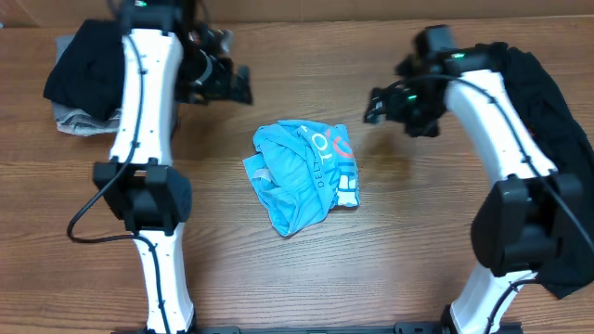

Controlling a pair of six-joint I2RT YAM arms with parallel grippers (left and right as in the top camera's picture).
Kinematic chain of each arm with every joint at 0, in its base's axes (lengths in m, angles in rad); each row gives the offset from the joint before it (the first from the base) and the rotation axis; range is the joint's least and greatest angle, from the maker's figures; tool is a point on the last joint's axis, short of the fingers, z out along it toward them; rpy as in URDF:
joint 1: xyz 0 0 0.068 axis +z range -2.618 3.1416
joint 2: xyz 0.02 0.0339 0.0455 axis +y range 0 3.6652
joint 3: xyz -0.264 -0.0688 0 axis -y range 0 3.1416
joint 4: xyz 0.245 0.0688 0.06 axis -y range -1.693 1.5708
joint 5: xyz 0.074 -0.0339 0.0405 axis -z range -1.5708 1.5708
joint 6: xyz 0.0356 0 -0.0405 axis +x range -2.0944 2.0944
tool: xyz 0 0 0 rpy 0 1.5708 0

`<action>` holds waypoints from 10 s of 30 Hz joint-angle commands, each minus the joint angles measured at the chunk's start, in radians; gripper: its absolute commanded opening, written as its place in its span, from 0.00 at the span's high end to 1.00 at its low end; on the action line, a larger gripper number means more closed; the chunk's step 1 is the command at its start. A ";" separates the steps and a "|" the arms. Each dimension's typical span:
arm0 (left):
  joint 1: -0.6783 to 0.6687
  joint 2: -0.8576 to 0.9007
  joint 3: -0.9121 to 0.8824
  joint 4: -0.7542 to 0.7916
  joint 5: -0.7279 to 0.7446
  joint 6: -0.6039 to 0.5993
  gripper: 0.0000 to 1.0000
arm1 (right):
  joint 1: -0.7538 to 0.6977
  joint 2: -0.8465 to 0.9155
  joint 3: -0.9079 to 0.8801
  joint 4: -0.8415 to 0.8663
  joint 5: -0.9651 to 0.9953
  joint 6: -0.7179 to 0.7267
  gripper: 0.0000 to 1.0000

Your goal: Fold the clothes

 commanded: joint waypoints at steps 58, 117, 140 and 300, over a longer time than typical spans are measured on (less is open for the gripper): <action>0.059 -0.137 -0.047 0.603 0.409 -0.364 0.96 | -0.179 -0.037 0.021 0.004 -0.064 -0.084 0.00; 0.658 -0.016 0.058 0.356 -0.253 -0.342 0.00 | -0.178 -0.037 0.002 -0.034 -0.072 -0.080 0.00; 0.566 -0.396 0.214 0.298 0.142 -0.127 0.00 | -0.178 -0.273 0.319 -0.209 -0.070 -0.144 0.00; -0.006 -1.861 -2.082 1.709 -0.116 0.007 0.00 | -0.141 -1.976 -1.728 1.141 0.184 -0.136 0.00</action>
